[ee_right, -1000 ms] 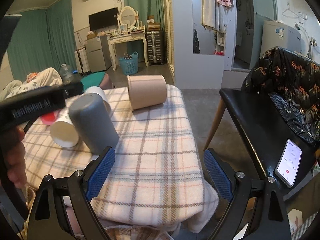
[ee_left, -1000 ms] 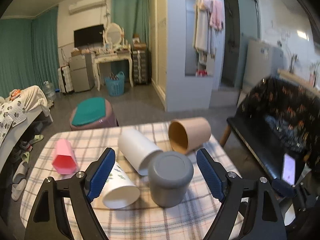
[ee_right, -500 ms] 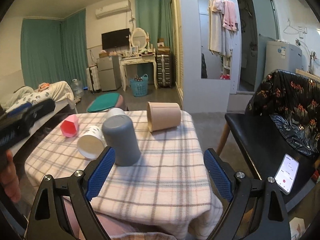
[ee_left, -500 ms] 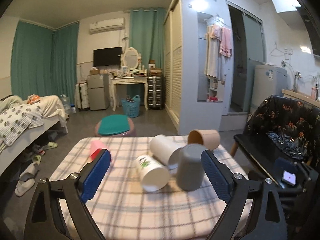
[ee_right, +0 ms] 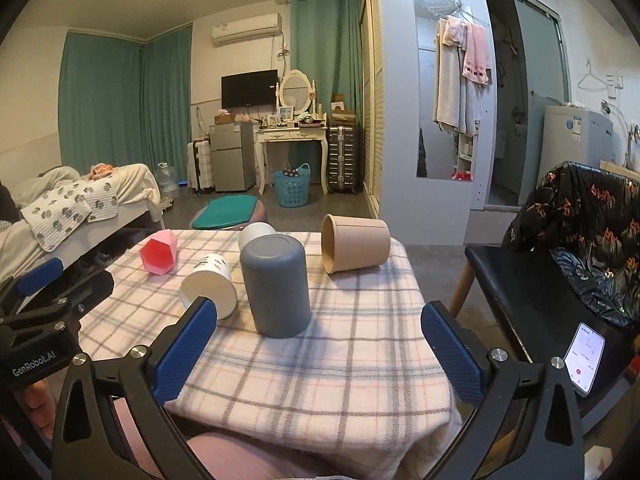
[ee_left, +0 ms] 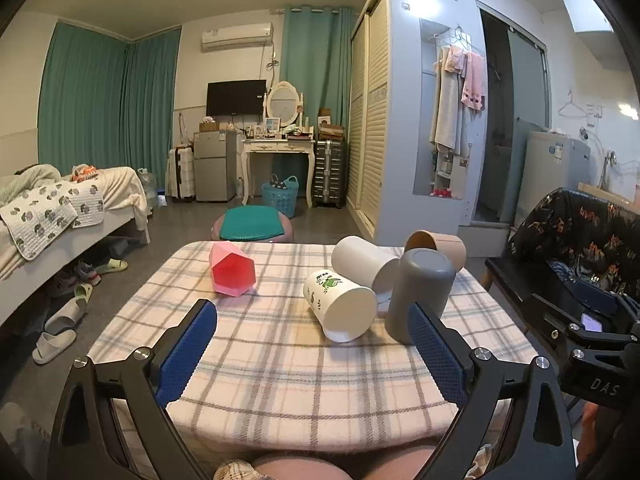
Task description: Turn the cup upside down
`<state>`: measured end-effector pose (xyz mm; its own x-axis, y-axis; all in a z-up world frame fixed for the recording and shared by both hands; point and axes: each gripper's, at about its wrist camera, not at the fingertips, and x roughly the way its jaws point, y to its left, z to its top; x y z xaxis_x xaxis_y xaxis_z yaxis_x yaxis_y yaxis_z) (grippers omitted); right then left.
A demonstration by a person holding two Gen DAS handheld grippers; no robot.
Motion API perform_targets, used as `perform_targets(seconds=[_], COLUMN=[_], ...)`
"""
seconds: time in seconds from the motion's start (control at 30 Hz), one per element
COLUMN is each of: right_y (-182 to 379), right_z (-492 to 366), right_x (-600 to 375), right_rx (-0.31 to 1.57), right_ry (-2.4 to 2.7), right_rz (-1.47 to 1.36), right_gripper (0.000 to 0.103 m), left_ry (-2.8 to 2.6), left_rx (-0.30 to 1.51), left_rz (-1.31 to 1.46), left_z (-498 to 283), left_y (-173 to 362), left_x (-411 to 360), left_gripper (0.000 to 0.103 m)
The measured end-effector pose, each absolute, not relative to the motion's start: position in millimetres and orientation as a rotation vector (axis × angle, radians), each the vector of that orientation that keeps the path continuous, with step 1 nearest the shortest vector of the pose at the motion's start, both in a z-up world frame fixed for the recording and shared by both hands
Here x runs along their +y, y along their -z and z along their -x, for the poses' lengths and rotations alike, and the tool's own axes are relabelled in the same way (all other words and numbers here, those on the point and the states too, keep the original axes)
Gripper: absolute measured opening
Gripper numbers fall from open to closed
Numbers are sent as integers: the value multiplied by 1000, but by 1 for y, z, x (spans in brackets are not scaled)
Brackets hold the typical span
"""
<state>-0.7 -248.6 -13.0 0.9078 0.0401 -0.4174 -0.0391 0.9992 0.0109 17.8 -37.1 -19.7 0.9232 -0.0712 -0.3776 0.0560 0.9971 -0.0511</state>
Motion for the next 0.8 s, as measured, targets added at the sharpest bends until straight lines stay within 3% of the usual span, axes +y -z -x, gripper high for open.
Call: perform_targets(seconds=[0.8], right_y=[21], right_z=[-2], right_x=[-236], right_rx=[470], right_ry=[-58], right_rz=[21], right_gripper=[103], left_ry=[48], left_rx=[412], left_rz=[40], left_z=[-17], left_y=[23], left_x=[-31], left_gripper=[99])
